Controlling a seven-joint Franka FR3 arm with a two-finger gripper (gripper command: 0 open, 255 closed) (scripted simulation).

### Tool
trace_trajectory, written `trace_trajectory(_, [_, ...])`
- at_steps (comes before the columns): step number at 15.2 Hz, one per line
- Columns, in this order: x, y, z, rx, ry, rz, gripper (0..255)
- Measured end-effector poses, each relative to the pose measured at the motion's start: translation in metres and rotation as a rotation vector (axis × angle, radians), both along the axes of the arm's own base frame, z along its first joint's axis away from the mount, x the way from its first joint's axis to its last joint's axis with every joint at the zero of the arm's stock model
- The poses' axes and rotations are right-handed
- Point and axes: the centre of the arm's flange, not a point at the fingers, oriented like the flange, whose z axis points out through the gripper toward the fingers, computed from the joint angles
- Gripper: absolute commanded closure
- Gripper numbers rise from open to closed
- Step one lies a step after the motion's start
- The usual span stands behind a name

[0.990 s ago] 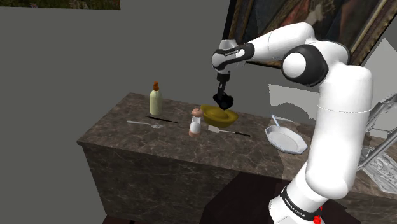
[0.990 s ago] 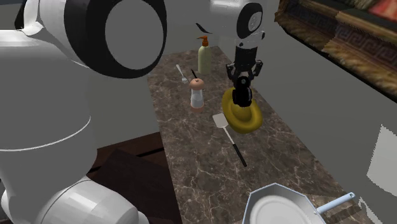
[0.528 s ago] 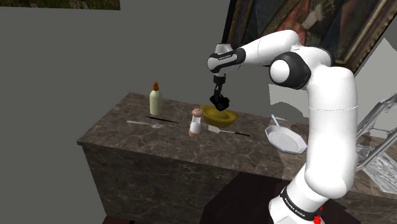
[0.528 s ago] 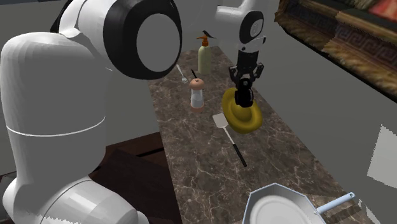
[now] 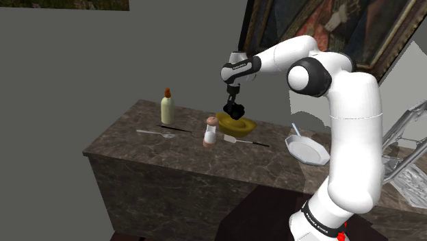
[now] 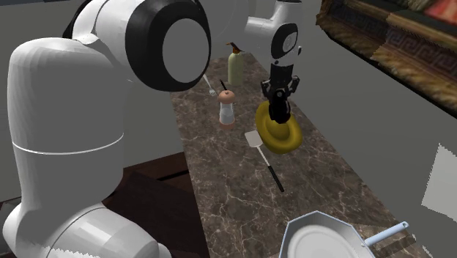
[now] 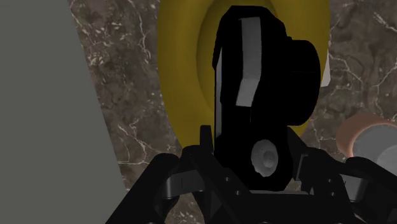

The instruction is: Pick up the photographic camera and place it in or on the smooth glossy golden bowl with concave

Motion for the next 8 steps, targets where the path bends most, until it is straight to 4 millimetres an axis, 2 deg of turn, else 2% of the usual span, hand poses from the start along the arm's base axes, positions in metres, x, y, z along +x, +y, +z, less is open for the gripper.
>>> trace_trajectory(7, [0.0038, 0.0001, -0.0064, -0.001, -0.019, 0.001, 255])
trace_trajectory(8, [0.0035, 0.0009, -0.0071, -0.003, -0.02, 0.002, 0])
